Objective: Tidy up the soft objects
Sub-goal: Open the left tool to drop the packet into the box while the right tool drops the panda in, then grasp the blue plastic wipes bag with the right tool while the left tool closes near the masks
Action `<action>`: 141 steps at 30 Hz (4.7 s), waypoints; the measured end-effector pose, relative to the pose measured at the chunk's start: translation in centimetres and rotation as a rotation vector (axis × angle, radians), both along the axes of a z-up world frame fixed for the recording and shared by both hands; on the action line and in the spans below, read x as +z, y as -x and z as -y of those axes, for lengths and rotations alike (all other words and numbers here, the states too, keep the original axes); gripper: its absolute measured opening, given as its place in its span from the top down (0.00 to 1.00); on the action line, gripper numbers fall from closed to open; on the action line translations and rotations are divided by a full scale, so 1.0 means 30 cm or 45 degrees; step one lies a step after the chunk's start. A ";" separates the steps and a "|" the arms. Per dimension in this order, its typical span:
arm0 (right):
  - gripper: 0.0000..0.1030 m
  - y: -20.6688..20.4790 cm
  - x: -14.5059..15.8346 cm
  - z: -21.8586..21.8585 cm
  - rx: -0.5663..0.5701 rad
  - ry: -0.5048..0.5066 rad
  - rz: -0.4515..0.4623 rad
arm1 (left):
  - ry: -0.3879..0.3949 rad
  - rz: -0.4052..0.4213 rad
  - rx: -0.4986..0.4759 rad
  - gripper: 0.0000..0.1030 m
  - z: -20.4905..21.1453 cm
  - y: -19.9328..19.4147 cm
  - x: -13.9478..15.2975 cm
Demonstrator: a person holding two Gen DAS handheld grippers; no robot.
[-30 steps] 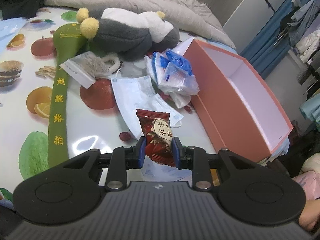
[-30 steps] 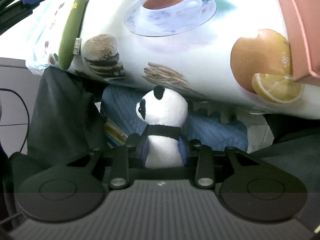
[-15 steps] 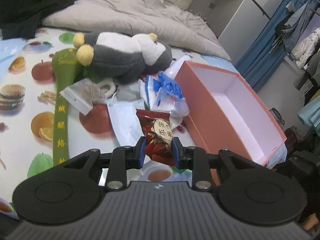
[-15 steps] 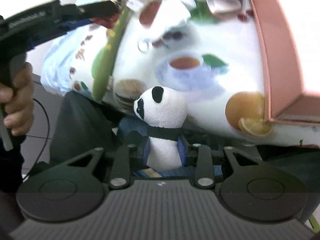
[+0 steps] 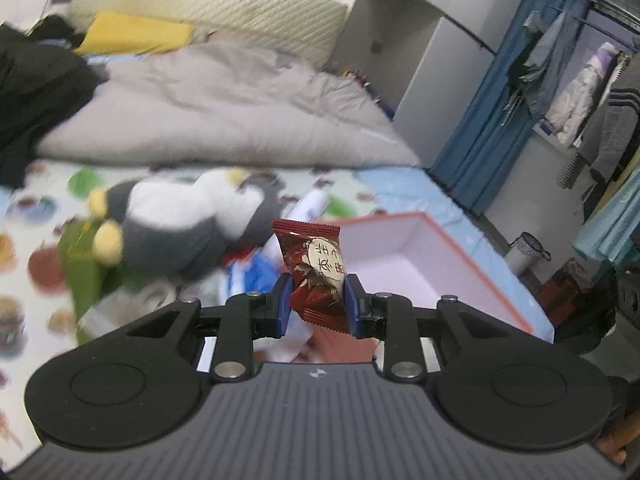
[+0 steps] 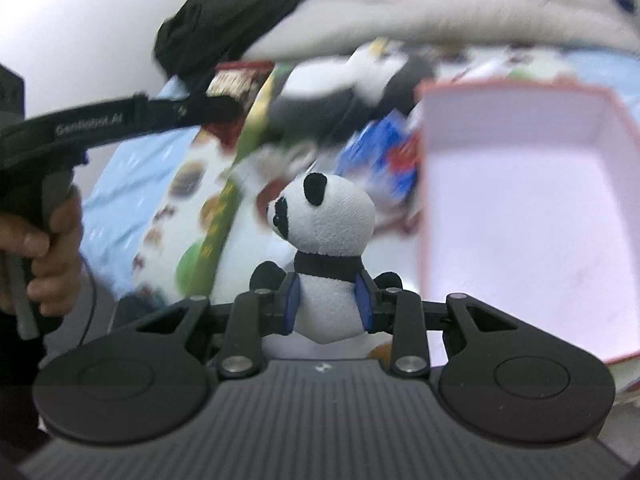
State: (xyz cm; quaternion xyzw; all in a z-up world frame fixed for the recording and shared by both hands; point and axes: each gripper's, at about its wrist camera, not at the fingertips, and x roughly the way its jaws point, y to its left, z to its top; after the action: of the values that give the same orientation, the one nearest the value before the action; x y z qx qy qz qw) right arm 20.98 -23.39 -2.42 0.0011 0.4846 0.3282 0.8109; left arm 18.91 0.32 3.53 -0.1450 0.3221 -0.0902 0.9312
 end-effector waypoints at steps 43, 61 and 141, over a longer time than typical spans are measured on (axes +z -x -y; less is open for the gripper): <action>0.46 -0.022 -0.045 0.317 -0.583 -0.056 0.319 | -0.098 -0.042 -0.266 0.48 0.393 -0.200 -0.111; 0.46 0.231 0.027 0.127 -0.501 -0.158 0.476 | -0.097 0.035 -0.106 0.48 0.170 0.115 -0.089; 0.92 -0.215 -0.297 -0.470 -0.238 0.253 0.490 | 0.281 -0.313 0.246 0.99 -0.295 -0.041 -0.693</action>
State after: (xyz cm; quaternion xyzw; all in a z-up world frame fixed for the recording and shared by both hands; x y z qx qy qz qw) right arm 27.44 -9.30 -11.32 -0.0962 0.3489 0.1964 0.9113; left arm 20.14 9.17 -17.27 -0.2865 0.4062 -0.0168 0.8675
